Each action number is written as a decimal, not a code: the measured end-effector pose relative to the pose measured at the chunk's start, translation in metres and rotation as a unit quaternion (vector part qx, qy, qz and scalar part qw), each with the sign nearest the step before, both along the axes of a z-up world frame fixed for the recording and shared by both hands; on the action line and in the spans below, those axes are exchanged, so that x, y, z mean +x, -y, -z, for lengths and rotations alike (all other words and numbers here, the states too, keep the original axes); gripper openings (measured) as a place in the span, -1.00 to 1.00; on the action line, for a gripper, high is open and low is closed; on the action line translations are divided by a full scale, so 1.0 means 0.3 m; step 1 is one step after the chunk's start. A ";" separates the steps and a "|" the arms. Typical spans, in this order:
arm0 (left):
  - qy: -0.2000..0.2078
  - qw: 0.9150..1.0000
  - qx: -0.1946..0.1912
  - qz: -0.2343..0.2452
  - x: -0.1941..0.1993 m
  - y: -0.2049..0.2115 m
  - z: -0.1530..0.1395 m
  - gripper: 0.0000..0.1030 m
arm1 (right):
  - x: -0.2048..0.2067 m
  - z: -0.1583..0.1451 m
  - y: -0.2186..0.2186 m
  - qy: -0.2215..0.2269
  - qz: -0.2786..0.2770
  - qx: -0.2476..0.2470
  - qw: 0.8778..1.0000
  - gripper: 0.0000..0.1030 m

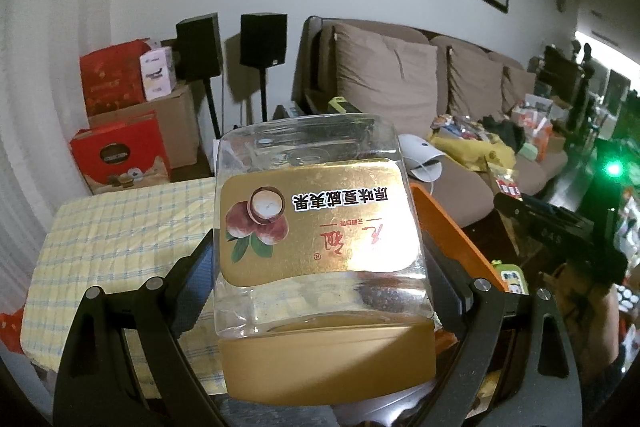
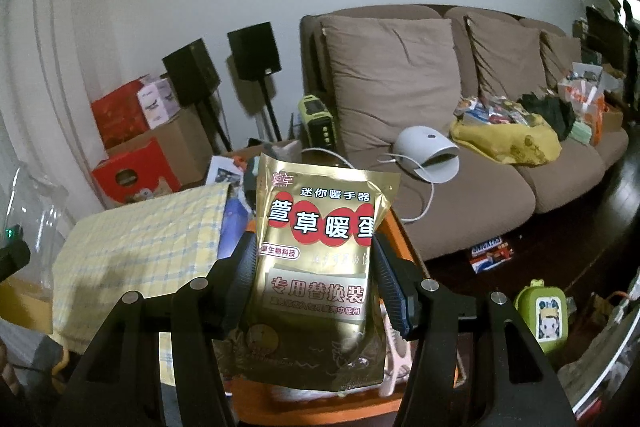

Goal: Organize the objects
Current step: 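Carry the clear box with the left tool toward the basket while the right tool carries the pouch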

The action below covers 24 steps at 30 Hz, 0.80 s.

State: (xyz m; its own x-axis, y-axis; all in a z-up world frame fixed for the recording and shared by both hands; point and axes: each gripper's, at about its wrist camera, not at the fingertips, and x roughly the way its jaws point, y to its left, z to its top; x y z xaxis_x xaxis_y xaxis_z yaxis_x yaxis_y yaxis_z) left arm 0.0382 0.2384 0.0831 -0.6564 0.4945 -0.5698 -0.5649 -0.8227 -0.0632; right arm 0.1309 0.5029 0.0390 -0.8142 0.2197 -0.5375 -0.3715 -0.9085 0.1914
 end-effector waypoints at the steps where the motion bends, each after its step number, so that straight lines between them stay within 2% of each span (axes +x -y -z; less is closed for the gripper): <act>1: 0.000 1.000 0.000 0.002 0.001 -0.008 -0.002 0.77 | 0.003 0.002 -0.008 0.000 0.003 -0.002 1.000 0.14; 6: 0.001 1.000 0.003 0.009 -0.002 -0.036 0.000 0.77 | 0.017 0.010 -0.048 0.005 0.013 -0.012 1.000 0.14; 11: 0.009 1.000 -0.002 0.008 -0.021 -0.083 0.034 0.77 | 0.007 0.039 -0.073 0.038 0.029 0.005 0.999 0.14; 24: 0.020 1.000 -0.009 0.022 -0.039 -0.177 0.072 0.77 | -0.002 0.113 -0.118 0.079 0.033 -0.018 0.996 0.14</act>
